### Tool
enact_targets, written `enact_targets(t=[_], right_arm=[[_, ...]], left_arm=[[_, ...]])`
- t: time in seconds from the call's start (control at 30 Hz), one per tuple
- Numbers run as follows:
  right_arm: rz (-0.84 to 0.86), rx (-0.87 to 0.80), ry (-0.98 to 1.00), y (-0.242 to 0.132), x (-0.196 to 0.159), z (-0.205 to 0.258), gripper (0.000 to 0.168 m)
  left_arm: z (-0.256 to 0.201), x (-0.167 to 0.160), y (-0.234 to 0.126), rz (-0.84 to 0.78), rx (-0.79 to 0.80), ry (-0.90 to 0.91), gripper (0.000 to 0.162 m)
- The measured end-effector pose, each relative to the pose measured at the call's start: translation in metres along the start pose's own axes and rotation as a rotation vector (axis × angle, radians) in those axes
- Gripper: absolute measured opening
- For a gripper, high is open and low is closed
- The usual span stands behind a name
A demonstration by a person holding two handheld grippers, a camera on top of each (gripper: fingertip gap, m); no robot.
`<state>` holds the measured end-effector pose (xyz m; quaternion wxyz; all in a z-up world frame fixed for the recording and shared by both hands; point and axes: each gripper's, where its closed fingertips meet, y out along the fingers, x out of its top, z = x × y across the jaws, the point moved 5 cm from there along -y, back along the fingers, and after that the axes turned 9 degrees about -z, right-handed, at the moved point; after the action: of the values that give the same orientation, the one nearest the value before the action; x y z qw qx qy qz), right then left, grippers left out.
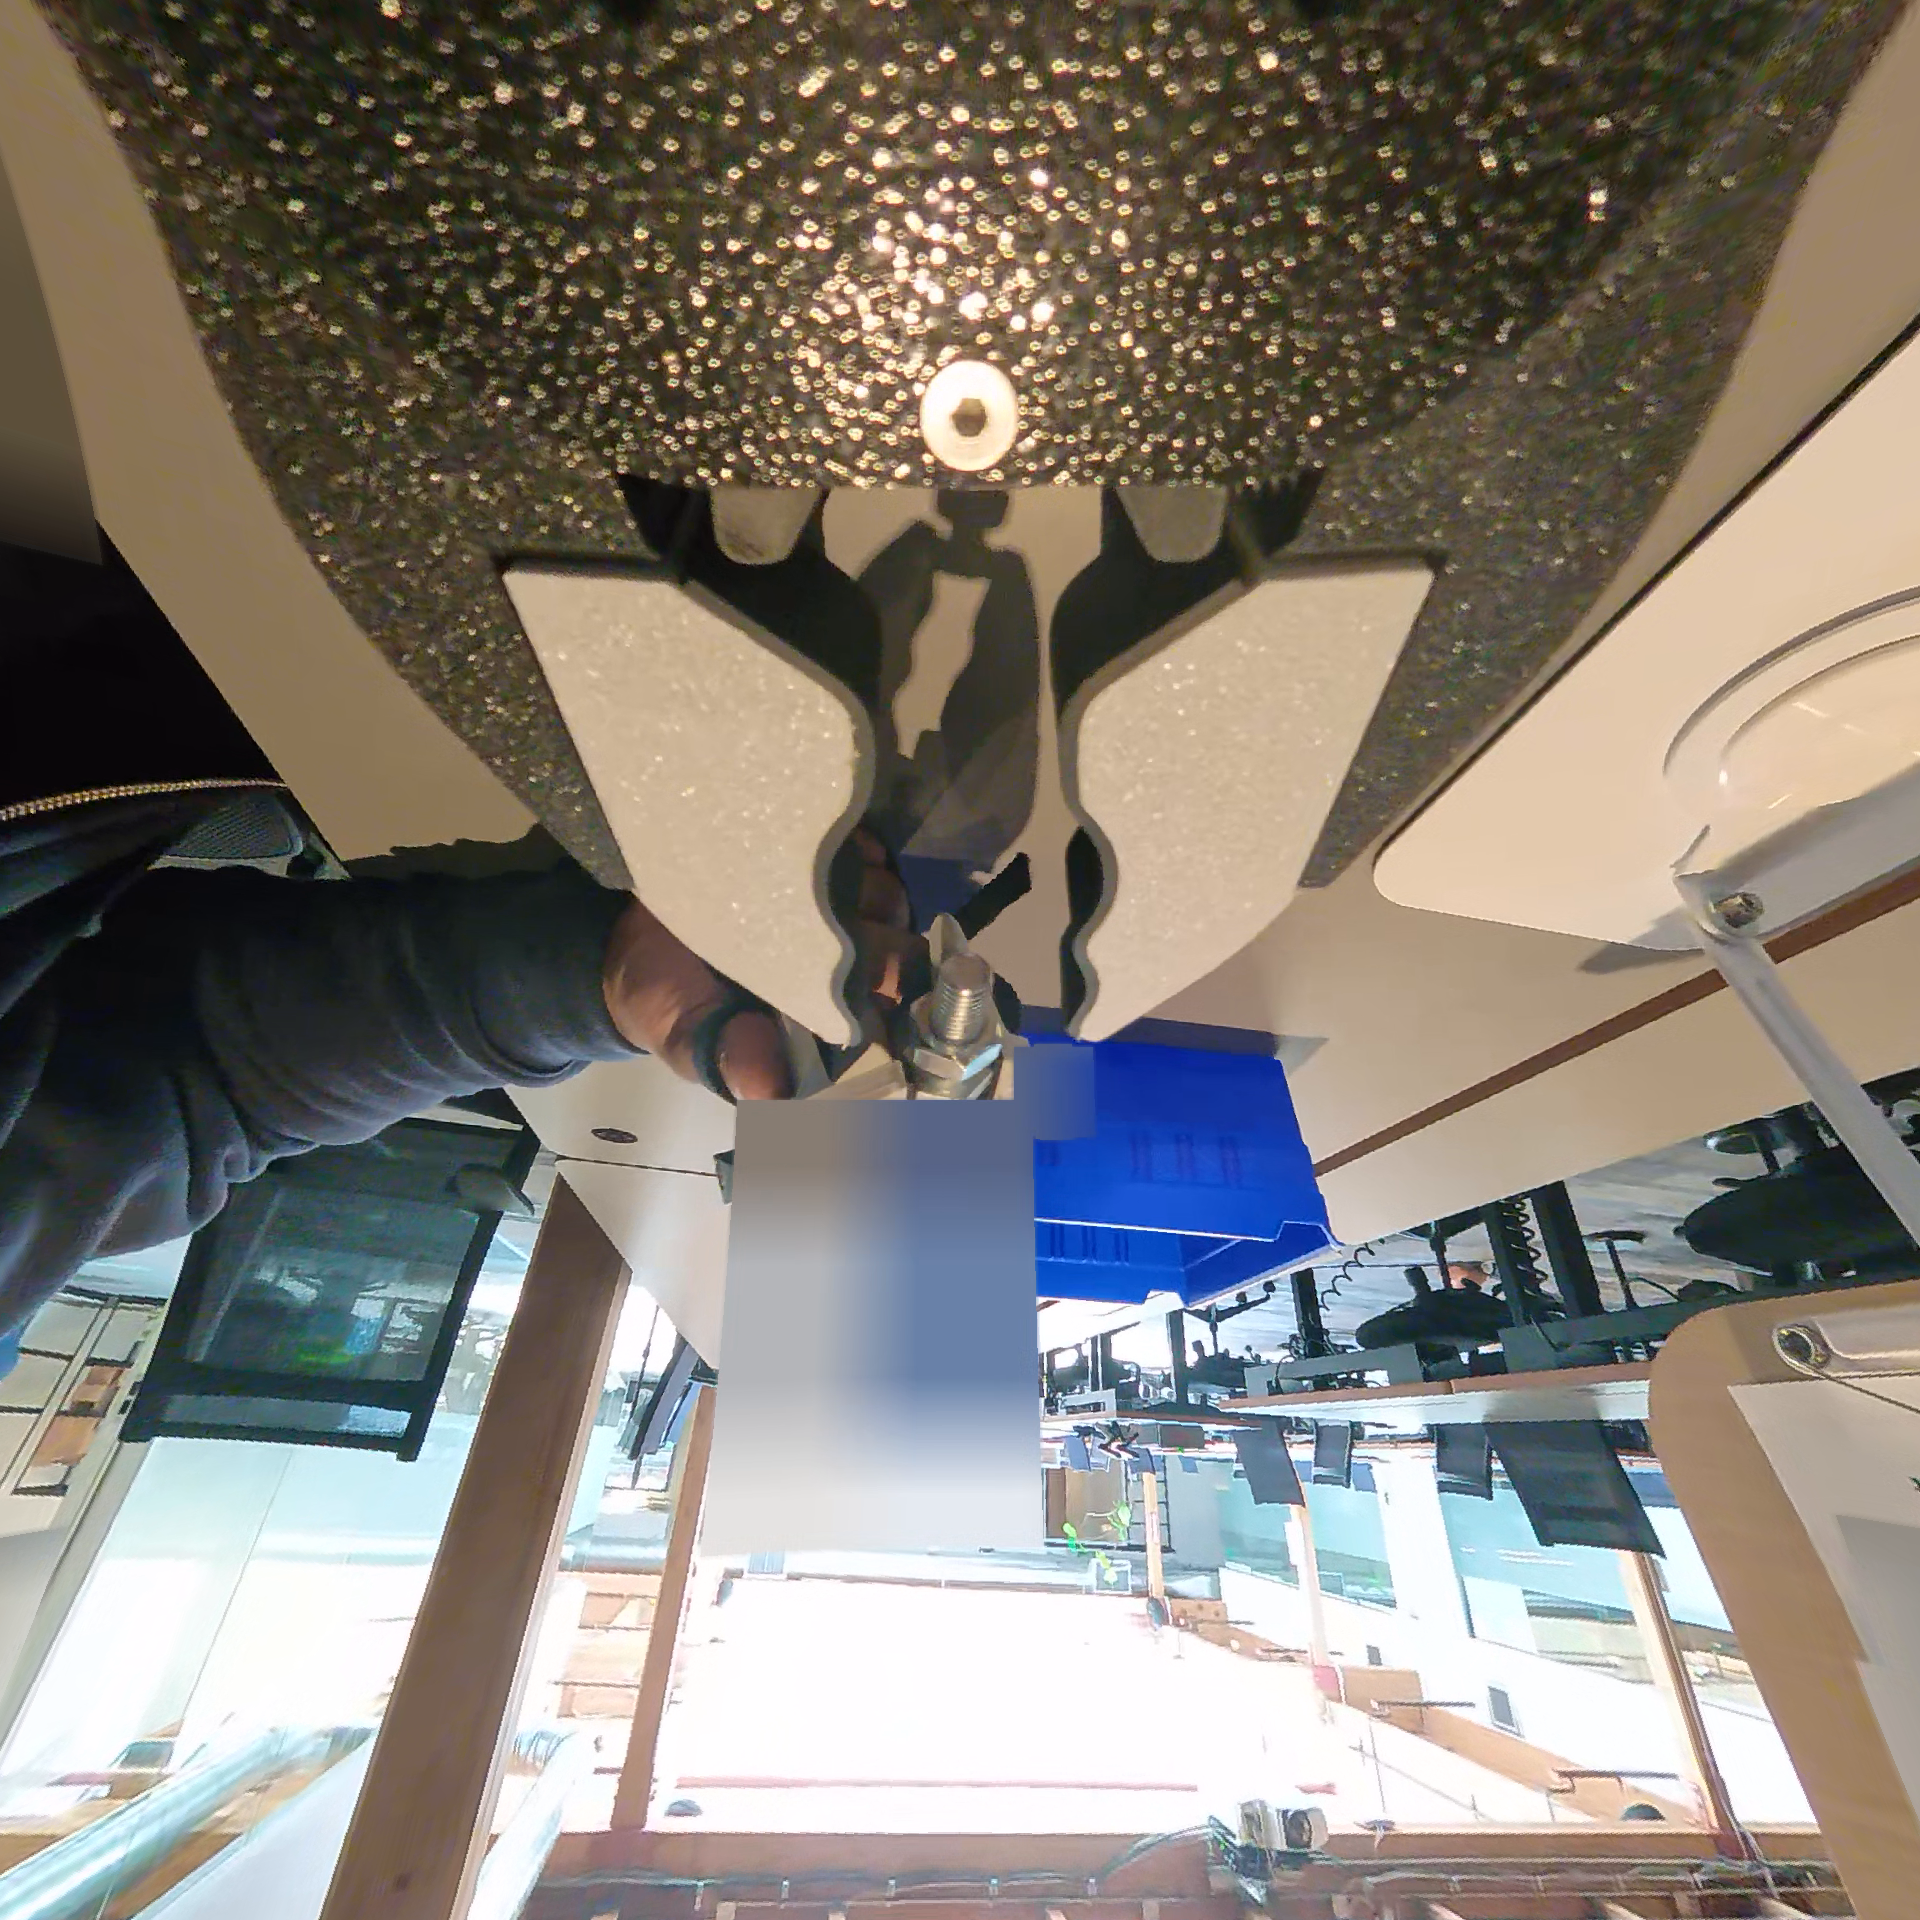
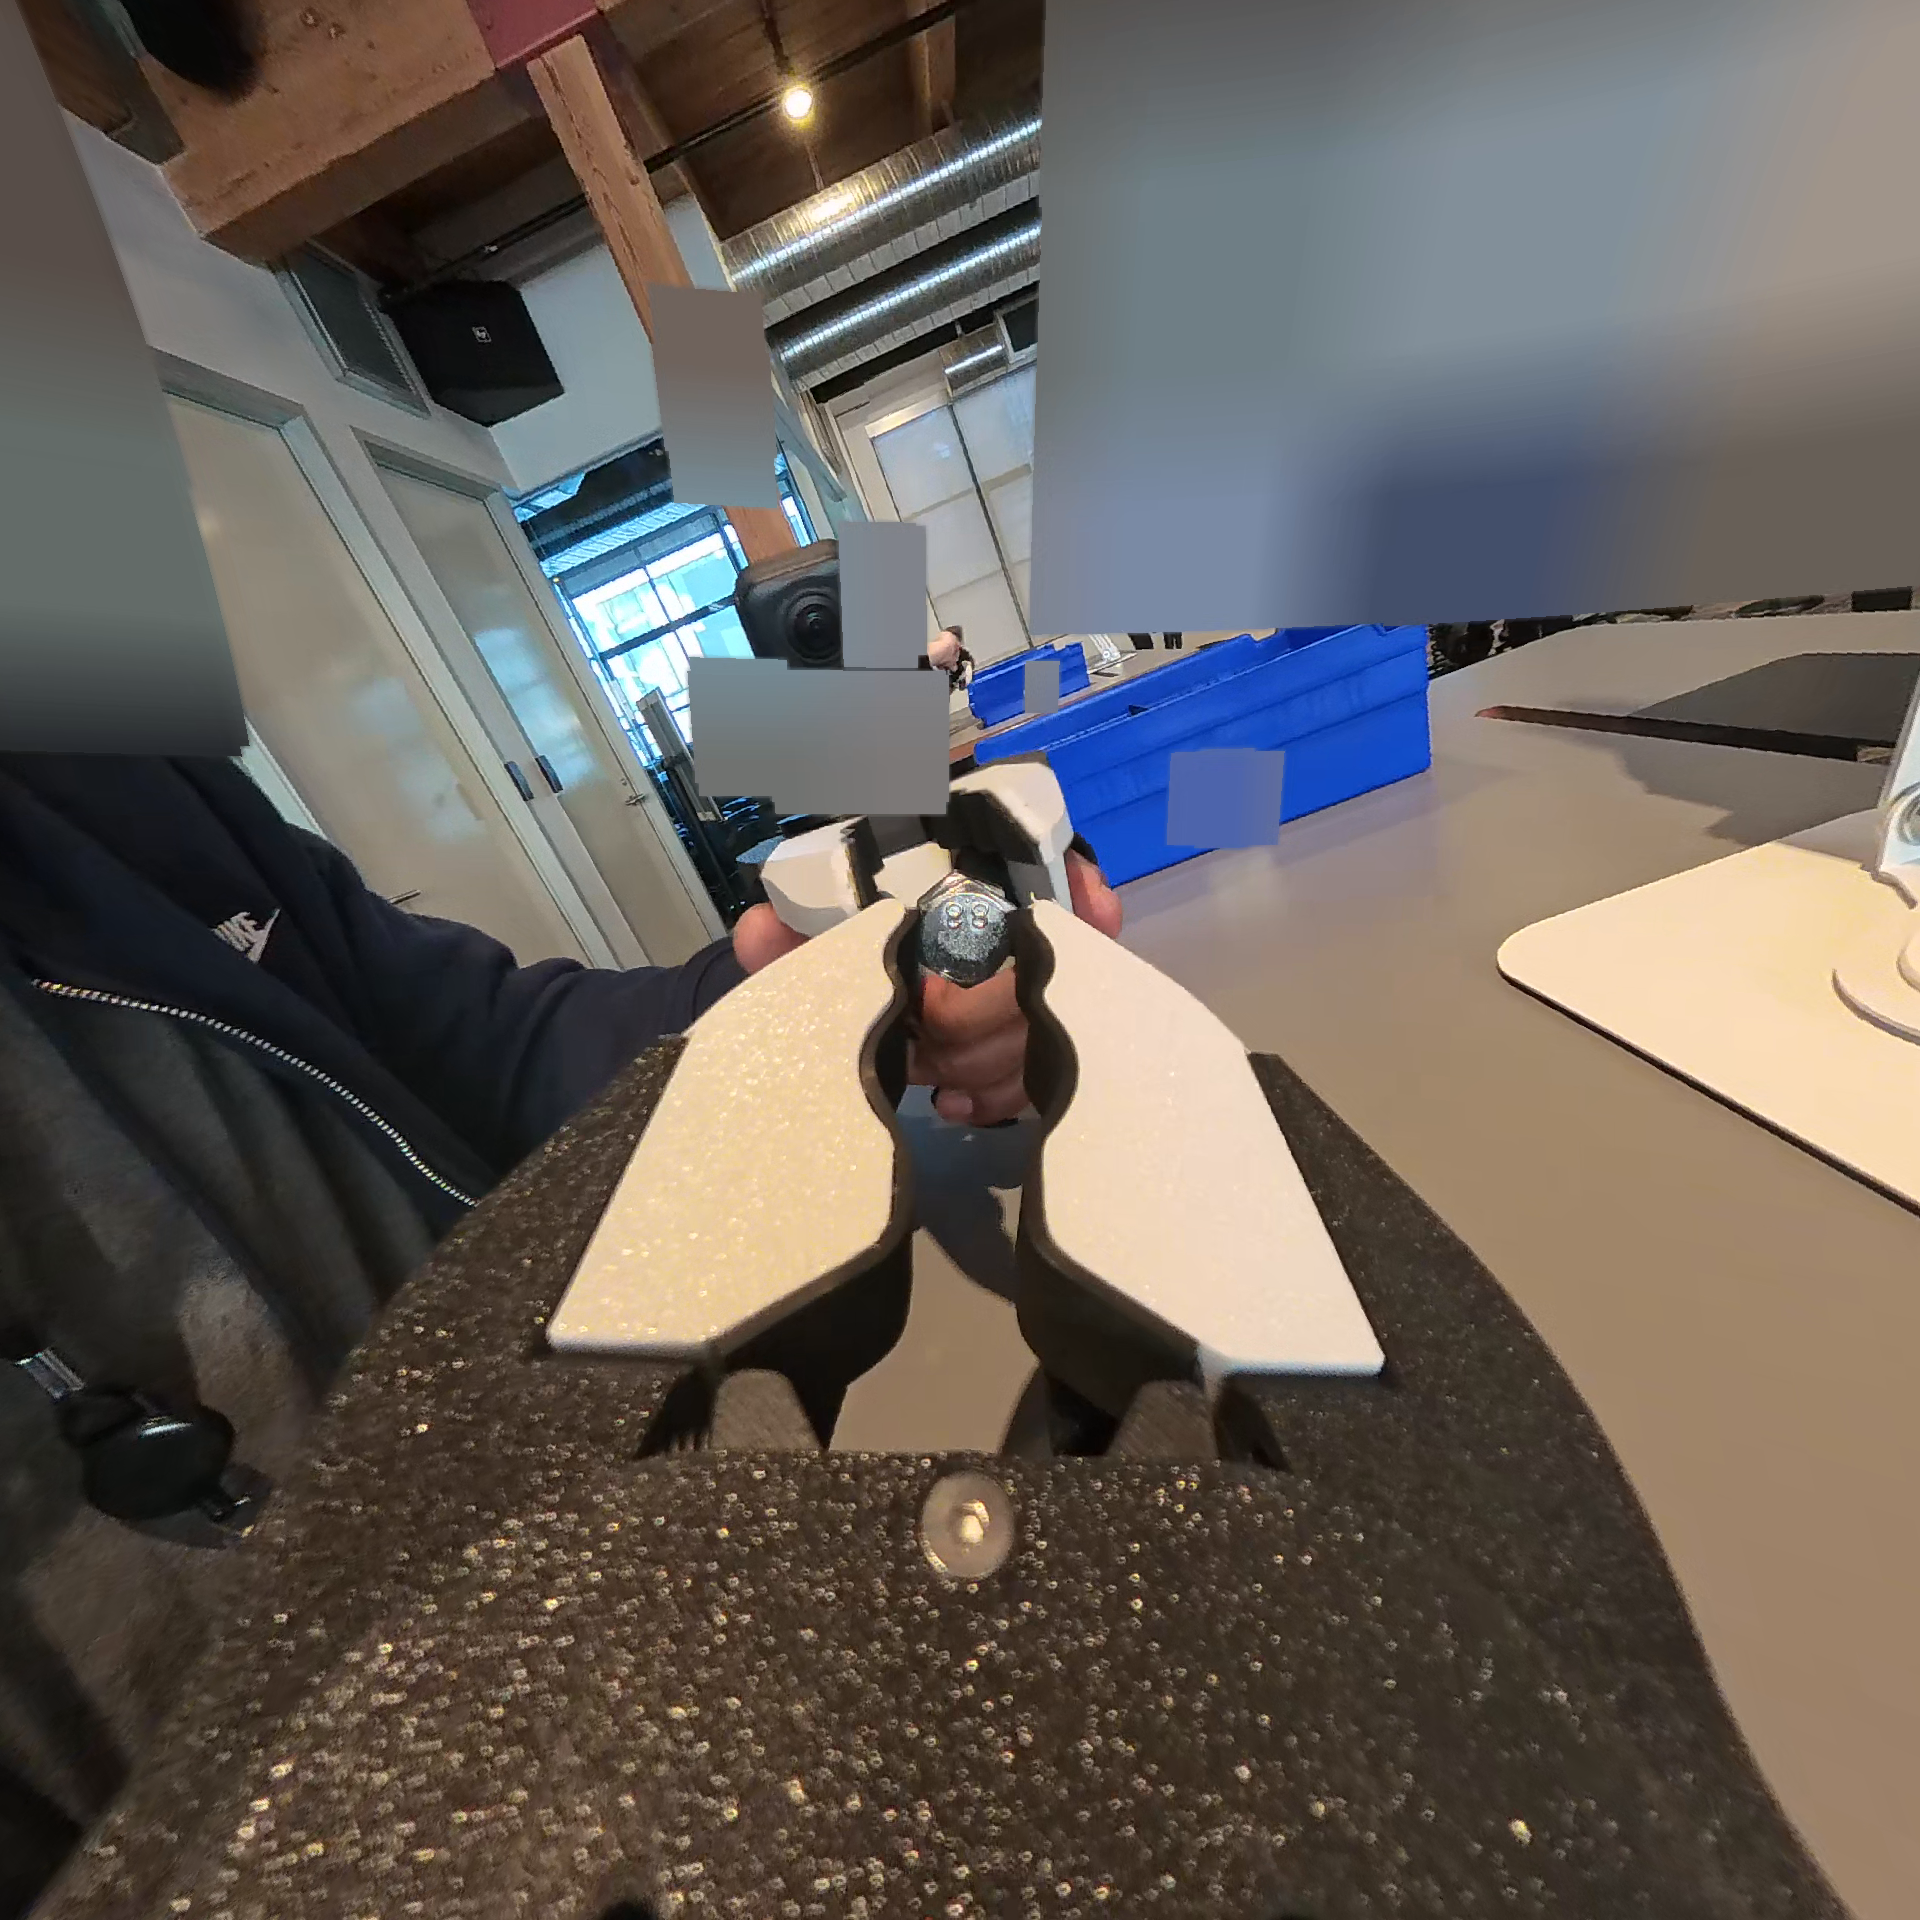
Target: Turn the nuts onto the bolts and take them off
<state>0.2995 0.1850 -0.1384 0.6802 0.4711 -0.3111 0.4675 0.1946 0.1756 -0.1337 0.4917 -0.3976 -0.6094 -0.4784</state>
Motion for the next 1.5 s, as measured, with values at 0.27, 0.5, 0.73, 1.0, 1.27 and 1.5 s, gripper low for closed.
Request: enact_targets(t=[0.27, 0.5, 0.73, 1.0, 1.27, 1.5], right_arm=[[0.016, 0.02, 0.018, 0.004, -0.004, 0.002, 0.016], [0.016, 0.017, 0.022, 0.004, -0.004, 0.001, 0.017], [0.045, 0.009, 0.063, 0.005, -0.008, 0.0, 0.017], [0.022, 0.019, 0.091, 0.004, -0.007, 0.0, 0.017], [0.026, 0.029, 0.085, 0.005, -0.007, 0.002, 0.017], [0.033, 0.032, 0.086, 0.005, -0.008, 0.002, 0.016]], left_arm=[[-0.002, -0.005, 0.005, 0.03, 0.014, 0.036, 0.033], [-0.005, -0.005, 0.004, 0.046, 0.001, 0.068, 0.017], [-0.011, -0.006, 0.002, 0.178, 0.073, 0.608, 0.017], [-0.02, -0.005, 0.003, 0.134, 0.055, 0.805, 0.037], [-0.009, -0.006, 0.005, 0.085, 0.022, 0.257, 0.04], [-0.01, -0.007, 0.004, 0.087, 0.011, 0.23, 0.018]])
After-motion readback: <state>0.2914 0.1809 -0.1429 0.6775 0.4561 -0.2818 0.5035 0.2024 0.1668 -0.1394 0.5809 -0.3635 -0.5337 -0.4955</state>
